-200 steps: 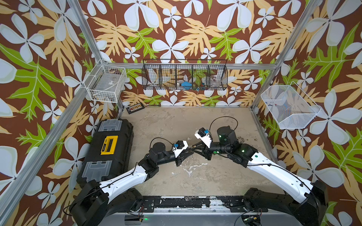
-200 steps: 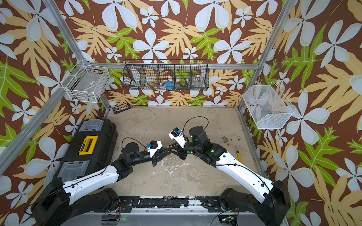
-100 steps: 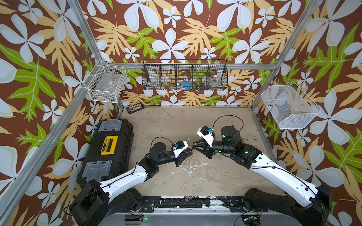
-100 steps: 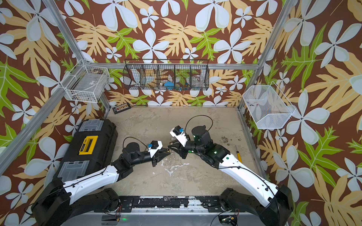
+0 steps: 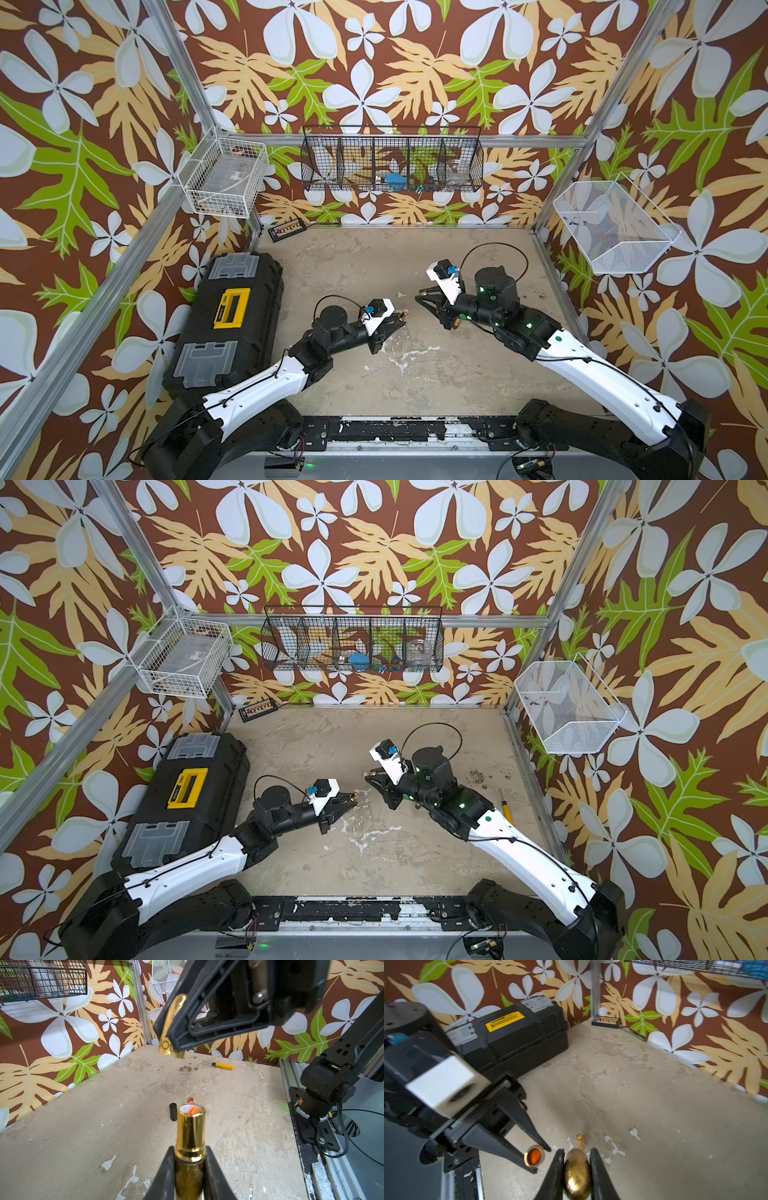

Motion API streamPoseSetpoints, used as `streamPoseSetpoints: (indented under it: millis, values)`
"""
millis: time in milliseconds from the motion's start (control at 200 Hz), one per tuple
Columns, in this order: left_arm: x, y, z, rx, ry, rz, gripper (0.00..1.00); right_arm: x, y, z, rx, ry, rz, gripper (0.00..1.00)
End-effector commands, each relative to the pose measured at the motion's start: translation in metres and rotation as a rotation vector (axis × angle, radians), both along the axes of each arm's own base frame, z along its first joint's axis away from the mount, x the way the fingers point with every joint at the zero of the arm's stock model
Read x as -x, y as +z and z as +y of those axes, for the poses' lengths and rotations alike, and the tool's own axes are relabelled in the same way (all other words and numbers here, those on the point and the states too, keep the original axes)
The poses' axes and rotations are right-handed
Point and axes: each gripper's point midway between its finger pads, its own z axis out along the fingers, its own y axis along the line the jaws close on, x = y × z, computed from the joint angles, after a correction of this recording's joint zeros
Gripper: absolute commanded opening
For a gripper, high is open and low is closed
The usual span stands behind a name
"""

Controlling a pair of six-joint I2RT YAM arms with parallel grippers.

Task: Open the lipstick cap
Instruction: Open the cover of the lipstick, then place the cover at the center of the board.

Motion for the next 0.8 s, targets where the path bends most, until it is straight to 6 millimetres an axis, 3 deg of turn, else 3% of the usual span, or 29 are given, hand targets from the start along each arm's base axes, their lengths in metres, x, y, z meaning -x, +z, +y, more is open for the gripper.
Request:
streamPoseSetpoints:
  millis: [0,300,621,796]
  values:
    - [-0.003,0.012,0.005,0.029,0.038,-0.046,0.12,-0.020,-0.008,-0.016,0.013,-0.123,-0.007,0.20]
    - [-0.001,0.021,0.007,0.062,0.042,-0.056,0.13,-0.039,-0.092,-0.020,0.147,-0.196,0.120,0.21]
    - [0.000,0.022,0.011,0.073,0.057,-0.063,0.14,-0.066,-0.160,-0.019,0.192,-0.309,0.219,0.21]
    - [-0.001,0.022,0.016,0.070,0.078,-0.080,0.14,-0.075,-0.188,-0.019,0.220,-0.351,0.254,0.20]
